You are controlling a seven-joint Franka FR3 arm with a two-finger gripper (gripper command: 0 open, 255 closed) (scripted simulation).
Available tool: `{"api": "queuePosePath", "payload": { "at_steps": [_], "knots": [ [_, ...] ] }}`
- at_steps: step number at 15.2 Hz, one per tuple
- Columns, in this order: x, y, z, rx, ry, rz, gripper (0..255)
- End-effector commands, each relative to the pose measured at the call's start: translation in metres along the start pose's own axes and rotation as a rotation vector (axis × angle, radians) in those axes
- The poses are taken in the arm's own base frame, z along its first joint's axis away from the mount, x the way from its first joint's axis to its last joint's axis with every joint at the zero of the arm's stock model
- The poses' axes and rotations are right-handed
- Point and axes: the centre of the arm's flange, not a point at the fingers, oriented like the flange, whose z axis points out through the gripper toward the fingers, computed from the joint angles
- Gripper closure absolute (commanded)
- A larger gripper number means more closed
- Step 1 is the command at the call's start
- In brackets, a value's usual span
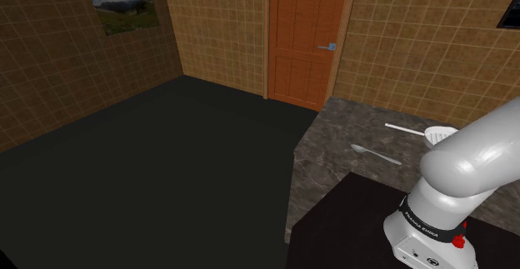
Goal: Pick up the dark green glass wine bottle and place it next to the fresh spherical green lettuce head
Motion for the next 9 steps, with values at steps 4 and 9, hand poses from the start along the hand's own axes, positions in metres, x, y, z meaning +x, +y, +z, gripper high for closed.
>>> {"api": "queuePosePath", "payload": {
  "at_steps": [4,9],
  "knots": [
    [0.002,-0.001,0.026,-0.001,0.0,0.0,255],
    [0.003,-0.002,0.052,-0.001,0.0,0.0,255]
  ]
}}
